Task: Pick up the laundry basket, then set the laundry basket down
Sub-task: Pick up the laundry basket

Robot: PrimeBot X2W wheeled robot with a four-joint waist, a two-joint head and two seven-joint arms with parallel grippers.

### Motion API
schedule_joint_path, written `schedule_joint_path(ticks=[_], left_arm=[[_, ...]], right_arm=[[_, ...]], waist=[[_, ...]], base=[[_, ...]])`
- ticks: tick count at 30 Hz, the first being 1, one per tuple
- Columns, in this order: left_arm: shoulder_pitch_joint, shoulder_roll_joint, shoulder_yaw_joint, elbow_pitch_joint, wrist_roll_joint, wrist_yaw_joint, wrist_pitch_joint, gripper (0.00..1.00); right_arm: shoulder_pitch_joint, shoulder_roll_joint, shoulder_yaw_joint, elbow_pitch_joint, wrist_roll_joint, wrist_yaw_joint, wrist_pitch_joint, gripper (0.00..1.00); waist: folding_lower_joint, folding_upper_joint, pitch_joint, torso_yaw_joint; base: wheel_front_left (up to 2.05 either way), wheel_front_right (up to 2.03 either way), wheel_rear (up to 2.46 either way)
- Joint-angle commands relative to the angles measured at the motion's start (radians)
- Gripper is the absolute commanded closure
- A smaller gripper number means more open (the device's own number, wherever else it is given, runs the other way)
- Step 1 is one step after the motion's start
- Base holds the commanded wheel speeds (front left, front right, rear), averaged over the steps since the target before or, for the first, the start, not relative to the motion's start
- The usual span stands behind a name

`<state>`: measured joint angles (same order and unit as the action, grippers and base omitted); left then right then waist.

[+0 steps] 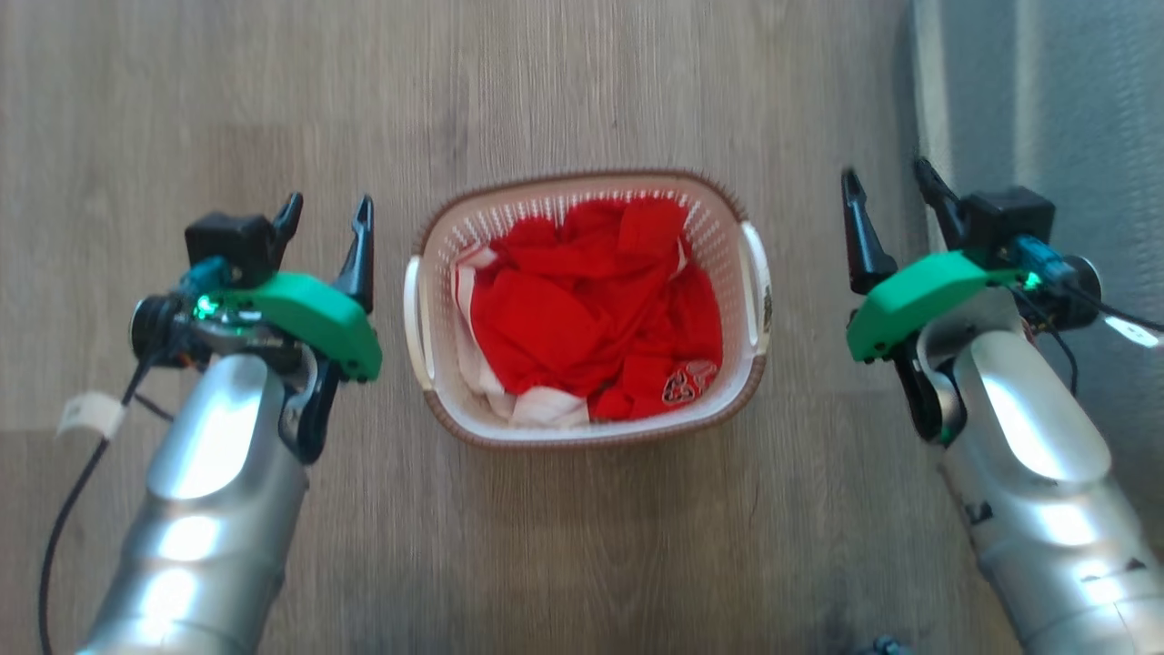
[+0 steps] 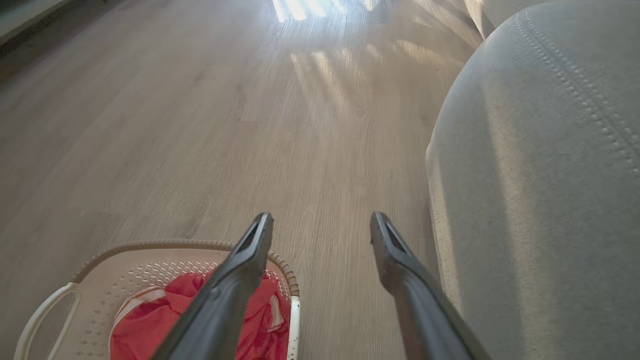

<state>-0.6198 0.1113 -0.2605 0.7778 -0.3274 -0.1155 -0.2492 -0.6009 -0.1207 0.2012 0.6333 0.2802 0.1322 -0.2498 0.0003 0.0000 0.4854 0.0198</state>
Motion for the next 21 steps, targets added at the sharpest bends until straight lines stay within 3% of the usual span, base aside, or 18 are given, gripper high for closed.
schedule_joint_path(ticks=[1, 6, 21], left_arm=[[-0.033, 0.023, 0.02, -0.005, -0.008, -0.006, -0.01, 0.0], [-0.124, 0.012, -0.028, 0.12, -0.051, -0.014, -0.012, 0.0], [-0.213, 0.035, -0.296, 0.261, -0.303, -0.015, 0.003, 0.0]], right_arm=[[-0.013, 0.02, 0.026, -0.013, -0.01, -0.002, -0.012, 0.0], [-0.076, 0.038, 0.062, 0.079, -0.018, -0.002, -0.012, 0.0], [-0.168, 0.066, 0.132, 0.253, -0.014, -0.002, -0.012, 0.0]], waist=[[-0.0003, 0.0, 0.064, 0.001], [-0.0003, 0.0, 0.154, 0.0], [-0.0003, 0.0, 0.308, -0.001]], base=[[0.0, 0.0, 0.0], [0.0, 0.0, 0.0], [0.0, 0.0, 0.0]])
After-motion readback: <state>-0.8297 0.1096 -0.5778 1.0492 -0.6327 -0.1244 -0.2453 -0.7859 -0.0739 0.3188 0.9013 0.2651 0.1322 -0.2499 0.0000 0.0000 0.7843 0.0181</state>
